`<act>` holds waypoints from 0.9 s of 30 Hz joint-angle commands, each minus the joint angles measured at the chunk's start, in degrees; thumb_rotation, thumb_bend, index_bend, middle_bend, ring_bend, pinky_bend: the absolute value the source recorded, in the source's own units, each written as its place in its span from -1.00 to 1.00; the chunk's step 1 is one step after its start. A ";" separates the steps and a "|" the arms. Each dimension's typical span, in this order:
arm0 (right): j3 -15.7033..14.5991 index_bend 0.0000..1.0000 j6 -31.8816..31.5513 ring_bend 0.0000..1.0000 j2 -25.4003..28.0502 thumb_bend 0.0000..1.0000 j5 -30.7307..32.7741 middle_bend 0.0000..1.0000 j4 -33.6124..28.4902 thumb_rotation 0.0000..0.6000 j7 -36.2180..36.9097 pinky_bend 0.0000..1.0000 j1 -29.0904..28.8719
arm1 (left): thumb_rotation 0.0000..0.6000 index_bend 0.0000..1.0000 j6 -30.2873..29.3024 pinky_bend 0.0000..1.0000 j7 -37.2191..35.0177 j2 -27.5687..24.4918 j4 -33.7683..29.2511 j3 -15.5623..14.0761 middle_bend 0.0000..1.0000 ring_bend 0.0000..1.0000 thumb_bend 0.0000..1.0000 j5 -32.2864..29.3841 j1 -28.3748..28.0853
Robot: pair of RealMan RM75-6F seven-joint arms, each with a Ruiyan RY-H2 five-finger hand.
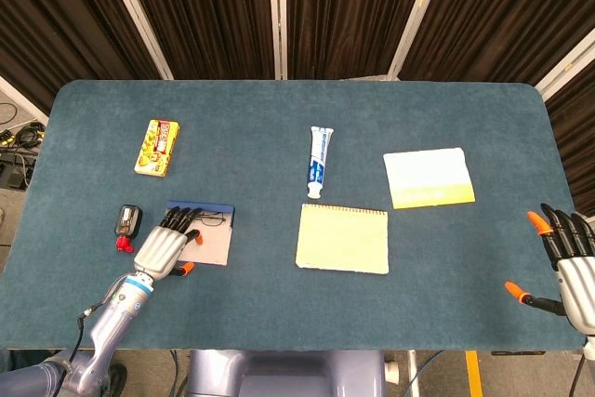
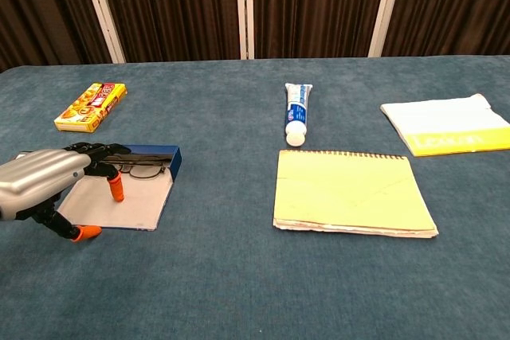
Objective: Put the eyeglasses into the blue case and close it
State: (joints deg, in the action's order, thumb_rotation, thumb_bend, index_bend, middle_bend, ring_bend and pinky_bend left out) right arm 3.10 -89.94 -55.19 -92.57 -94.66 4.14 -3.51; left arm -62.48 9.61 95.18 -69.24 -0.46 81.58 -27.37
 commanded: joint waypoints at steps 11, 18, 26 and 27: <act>-0.01 -0.96 0.00 -1.00 0.04 -1.00 -0.01 -1.00 -0.04 1.00 0.15 -1.00 0.00 | 1.00 -0.21 -0.37 -1.00 0.04 -0.41 -0.45 0.68 -1.00 -1.00 -0.01 0.21 0.03; 0.00 -0.96 0.03 -1.00 0.02 -1.00 0.04 -1.00 0.04 1.00 0.19 -1.00 -0.02 | 1.00 -0.20 -0.19 -1.00 0.19 -0.81 -0.95 1.31 -1.00 -1.00 0.02 -0.18 -0.10; 0.01 -0.96 0.13 -1.00 0.02 -1.00 0.11 -1.00 0.01 1.00 0.09 -1.00 -0.06 | 1.00 -0.20 0.48 -1.00 0.54 -1.00 -1.17 2.75 -1.00 -1.00 0.02 -1.30 -0.77; 0.00 -0.96 0.14 -1.00 0.02 -1.00 0.11 -1.00 -0.01 1.00 0.07 -1.00 -0.06 | 1.00 -0.20 0.64 -1.00 0.55 -0.95 -1.09 2.88 -1.00 -1.00 0.02 -1.46 -0.87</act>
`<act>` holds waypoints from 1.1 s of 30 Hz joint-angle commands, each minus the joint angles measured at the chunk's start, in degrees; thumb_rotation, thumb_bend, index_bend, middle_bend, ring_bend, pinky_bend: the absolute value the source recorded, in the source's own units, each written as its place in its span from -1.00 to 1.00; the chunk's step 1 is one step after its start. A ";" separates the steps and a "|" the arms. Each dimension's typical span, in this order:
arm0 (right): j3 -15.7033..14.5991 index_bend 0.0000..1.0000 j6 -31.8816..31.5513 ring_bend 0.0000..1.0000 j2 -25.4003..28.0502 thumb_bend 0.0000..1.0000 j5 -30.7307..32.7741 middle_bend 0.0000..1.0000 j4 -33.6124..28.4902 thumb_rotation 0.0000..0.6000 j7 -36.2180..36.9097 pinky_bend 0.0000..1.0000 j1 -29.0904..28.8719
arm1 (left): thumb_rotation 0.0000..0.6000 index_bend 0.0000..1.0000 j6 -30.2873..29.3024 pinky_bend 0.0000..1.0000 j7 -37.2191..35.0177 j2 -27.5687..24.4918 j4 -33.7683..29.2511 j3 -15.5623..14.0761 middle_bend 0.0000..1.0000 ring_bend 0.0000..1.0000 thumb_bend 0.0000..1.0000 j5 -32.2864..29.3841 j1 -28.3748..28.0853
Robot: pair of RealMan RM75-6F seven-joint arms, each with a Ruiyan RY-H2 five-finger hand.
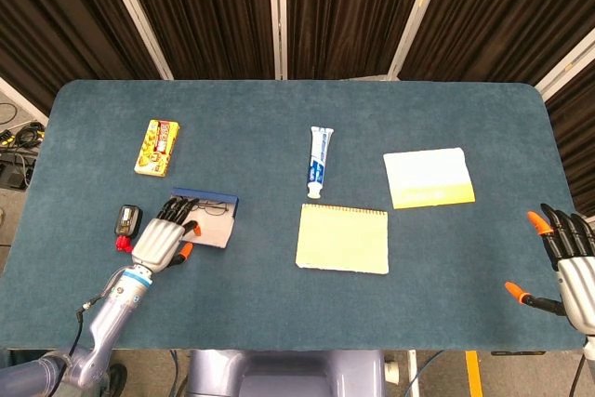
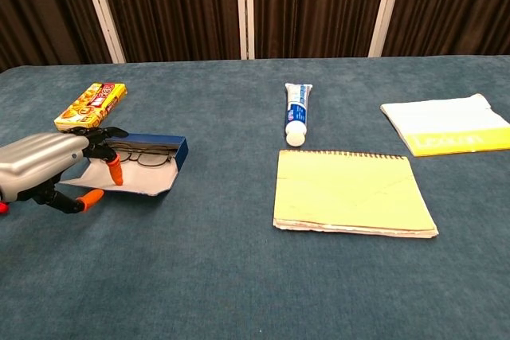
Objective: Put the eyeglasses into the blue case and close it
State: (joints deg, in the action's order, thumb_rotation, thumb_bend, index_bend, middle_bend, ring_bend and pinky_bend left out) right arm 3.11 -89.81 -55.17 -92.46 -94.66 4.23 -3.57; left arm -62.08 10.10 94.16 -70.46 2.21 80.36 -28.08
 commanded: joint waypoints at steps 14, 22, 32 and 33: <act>0.02 -0.96 0.53 -1.00 -0.23 -1.00 0.37 -1.00 0.22 1.00 -0.22 -1.00 -0.19 | 1.00 -0.17 3.01 -1.00 1.02 1.33 2.22 5.52 -1.00 -1.00 0.02 -4.27 -3.92; 0.04 -0.96 0.84 -1.00 -0.35 -1.00 0.52 -1.00 0.28 1.00 -0.39 -1.00 -0.33 | 1.00 -0.12 4.33 -1.00 1.06 2.12 4.13 5.91 -1.00 -1.00 0.02 -5.71 -4.68; 0.01 -0.96 1.03 -1.00 -0.40 -1.00 0.64 -1.00 0.22 1.00 -0.38 -1.00 -0.40 | 1.00 0.01 4.06 -1.00 -2.99 2.98 7.02 4.25 -1.00 -1.00 0.03 -4.25 -4.18; 0.02 -0.96 0.99 -1.00 -0.38 -1.00 0.62 -1.00 0.20 1.00 -0.31 -1.00 -0.39 | 1.00 0.07 3.73 -1.00 -3.16 2.67 6.57 4.05 -1.00 -1.00 0.03 -3.93 -4.03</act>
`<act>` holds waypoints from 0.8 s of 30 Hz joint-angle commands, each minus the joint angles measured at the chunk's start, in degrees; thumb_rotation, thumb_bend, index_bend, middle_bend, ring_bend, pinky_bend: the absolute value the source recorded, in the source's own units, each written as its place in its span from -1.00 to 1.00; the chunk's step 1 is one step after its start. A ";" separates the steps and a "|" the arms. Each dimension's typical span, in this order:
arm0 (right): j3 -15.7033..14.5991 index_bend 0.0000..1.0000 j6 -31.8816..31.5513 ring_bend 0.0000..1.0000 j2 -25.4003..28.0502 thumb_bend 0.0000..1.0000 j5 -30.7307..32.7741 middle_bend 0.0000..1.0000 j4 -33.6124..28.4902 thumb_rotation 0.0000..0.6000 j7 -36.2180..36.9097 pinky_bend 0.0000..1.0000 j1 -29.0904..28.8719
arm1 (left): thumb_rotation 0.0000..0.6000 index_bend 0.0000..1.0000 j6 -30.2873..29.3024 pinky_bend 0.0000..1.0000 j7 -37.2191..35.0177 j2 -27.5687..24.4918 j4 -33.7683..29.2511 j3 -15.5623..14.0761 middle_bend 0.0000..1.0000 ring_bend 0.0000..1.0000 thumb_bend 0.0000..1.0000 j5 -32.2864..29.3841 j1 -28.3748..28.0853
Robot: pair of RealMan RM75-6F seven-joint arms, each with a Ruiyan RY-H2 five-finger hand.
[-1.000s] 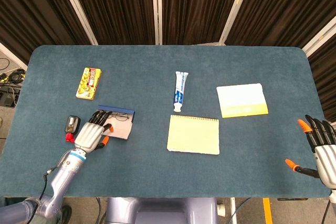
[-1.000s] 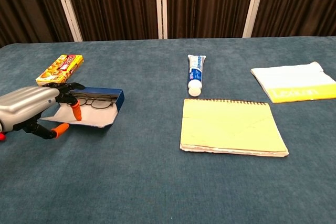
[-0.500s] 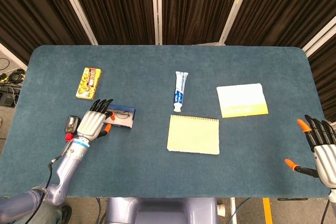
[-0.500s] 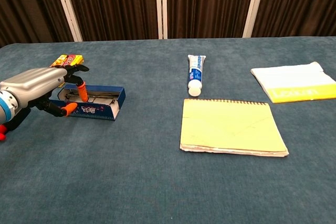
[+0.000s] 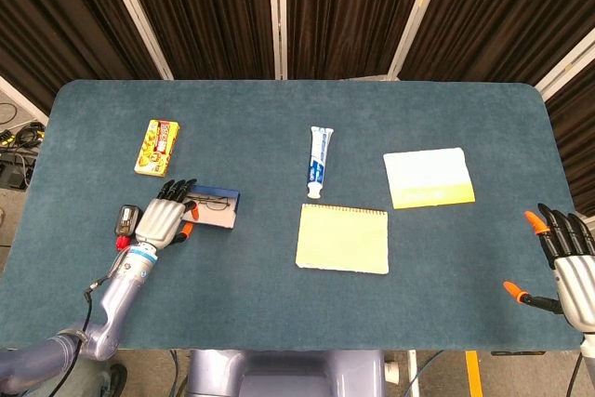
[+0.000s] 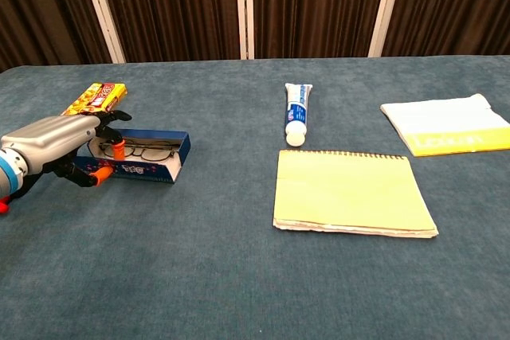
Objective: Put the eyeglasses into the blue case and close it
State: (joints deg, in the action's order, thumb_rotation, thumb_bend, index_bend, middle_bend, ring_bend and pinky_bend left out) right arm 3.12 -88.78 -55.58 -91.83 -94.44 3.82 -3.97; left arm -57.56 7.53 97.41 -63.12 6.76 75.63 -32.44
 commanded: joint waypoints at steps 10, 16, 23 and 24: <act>-0.11 -0.96 -0.66 -1.00 0.32 -1.00 -0.59 -1.00 -0.24 1.00 0.66 -1.00 0.20 | 1.00 0.34 -2.93 -1.00 2.52 -8.50 -13.09 -2.61 -1.00 -1.00 0.03 1.13 2.89; -0.20 -0.96 -1.10 -1.00 0.52 -1.00 -0.92 -1.00 -0.44 1.00 0.86 -1.00 0.39 | 1.00 0.39 0.85 -1.00 6.79 -17.11 -25.58 -3.79 -1.00 -1.00 0.04 -3.94 3.51; -0.17 -0.96 -1.23 -1.00 0.58 -1.00 -0.80 -1.00 -0.39 1.00 1.02 -1.00 0.50 | 1.00 0.35 3.03 -1.00 12.48 -22.88 -33.34 -4.05 -1.00 -1.00 0.04 -9.37 2.48; -0.14 -0.96 -1.16 -1.00 0.56 -1.00 -0.74 -1.00 -0.35 1.00 0.97 -1.00 0.46 | 1.00 0.35 2.80 -1.00 12.60 -22.78 -33.31 -3.88 -1.00 -1.00 0.04 -9.44 2.37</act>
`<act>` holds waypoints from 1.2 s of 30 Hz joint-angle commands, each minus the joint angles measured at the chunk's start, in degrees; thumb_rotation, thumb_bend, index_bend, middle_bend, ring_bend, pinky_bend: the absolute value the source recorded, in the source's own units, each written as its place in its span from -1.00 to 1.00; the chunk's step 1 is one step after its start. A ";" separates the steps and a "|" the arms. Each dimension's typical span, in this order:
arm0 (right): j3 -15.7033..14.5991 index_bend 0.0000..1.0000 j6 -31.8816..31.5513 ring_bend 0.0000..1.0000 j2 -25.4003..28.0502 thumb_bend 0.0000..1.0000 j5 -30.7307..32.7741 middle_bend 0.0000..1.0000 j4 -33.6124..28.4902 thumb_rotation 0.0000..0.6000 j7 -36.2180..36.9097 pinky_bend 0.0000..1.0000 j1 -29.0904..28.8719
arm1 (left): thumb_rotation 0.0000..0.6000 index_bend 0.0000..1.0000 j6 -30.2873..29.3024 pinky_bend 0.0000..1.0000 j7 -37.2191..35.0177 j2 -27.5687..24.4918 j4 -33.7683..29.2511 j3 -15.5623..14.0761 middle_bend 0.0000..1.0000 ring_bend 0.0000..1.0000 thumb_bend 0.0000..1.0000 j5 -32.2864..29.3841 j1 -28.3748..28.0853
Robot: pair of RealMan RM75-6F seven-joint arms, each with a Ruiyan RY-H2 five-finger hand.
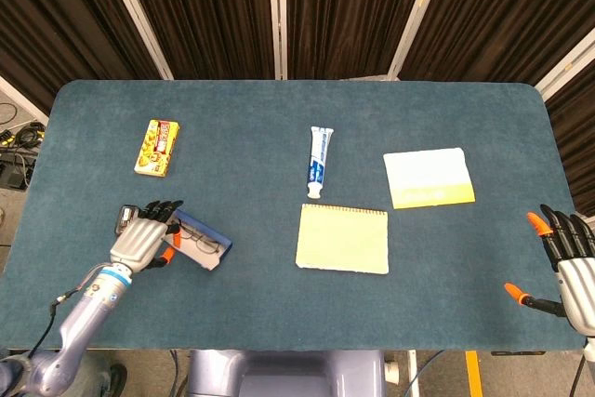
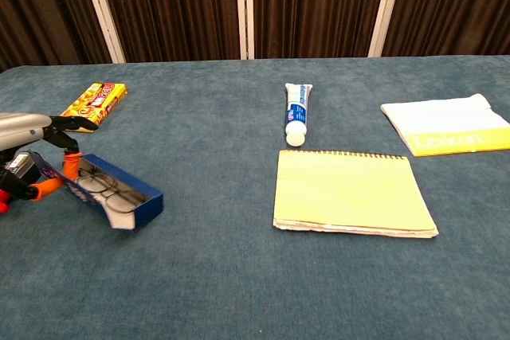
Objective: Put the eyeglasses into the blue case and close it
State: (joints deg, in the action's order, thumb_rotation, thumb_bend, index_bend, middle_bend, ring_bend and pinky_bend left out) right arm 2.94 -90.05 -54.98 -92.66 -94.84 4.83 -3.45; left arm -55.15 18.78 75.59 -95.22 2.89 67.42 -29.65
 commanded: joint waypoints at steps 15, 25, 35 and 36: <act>0.19 -0.96 0.50 -1.00 -0.31 -1.00 0.61 -1.00 0.24 1.00 -0.61 -1.00 -0.17 | 1.00 -0.05 0.41 -1.00 5.25 7.28 5.19 1.11 -1.00 -1.00 -0.07 -3.94 -3.39; 0.19 -0.96 0.34 -1.00 -0.21 -1.00 0.47 -1.00 0.32 1.00 -0.21 -1.00 -0.13 | 1.00 -1.00 -3.24 -1.00 2.86 7.17 4.14 2.39 -1.00 -1.00 -0.63 -2.23 -2.96; 0.19 -0.96 0.53 -1.00 -0.29 -1.00 0.54 -1.00 0.20 1.00 -0.45 -1.00 -0.20 | 1.00 -1.00 1.40 -1.00 2.74 2.27 1.59 -0.82 -1.00 -1.00 -0.84 0.05 -3.97; 0.17 -0.96 0.57 -1.00 -0.32 -1.00 0.53 -1.00 0.19 1.00 -0.52 -1.00 -0.22 | 1.00 -1.00 2.24 -1.00 3.69 2.37 1.79 -1.10 -1.00 -1.00 -0.84 -0.66 -4.38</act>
State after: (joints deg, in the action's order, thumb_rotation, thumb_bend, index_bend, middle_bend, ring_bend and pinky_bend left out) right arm 3.11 -89.49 -55.30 -92.14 -94.64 4.30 -3.66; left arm -54.46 21.06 78.42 -93.11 2.73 67.46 -33.31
